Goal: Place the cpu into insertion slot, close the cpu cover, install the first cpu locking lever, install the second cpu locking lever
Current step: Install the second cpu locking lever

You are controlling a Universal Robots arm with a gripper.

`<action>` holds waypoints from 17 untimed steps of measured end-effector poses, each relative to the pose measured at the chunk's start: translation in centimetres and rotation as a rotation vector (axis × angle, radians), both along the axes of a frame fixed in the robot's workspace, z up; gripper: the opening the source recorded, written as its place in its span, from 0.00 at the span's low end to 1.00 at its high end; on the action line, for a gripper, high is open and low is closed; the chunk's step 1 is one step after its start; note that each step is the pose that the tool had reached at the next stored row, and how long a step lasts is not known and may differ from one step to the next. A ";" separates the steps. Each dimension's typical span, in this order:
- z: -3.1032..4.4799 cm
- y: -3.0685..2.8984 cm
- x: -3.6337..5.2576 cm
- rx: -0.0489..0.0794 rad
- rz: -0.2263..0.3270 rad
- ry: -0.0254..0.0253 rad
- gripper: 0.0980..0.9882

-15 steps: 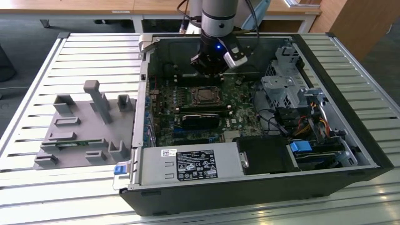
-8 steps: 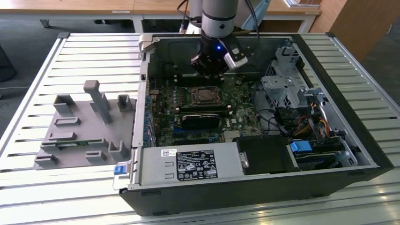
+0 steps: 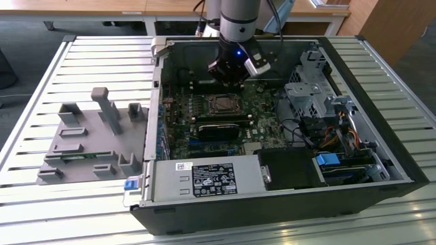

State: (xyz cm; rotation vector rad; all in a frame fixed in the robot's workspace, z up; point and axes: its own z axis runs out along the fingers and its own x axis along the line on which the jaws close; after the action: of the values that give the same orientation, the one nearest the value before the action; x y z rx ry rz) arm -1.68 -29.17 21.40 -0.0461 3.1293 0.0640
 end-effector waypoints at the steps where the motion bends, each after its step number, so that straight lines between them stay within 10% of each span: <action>1: 0.00 -0.06 0.00 0.000 0.000 0.0000 0.01; 17: -0.02 -2.04 0.00 0.000 0.000 0.0000 0.01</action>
State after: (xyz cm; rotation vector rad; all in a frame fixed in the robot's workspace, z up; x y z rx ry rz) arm -1.68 -31.22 21.38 -0.0462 3.1293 0.0640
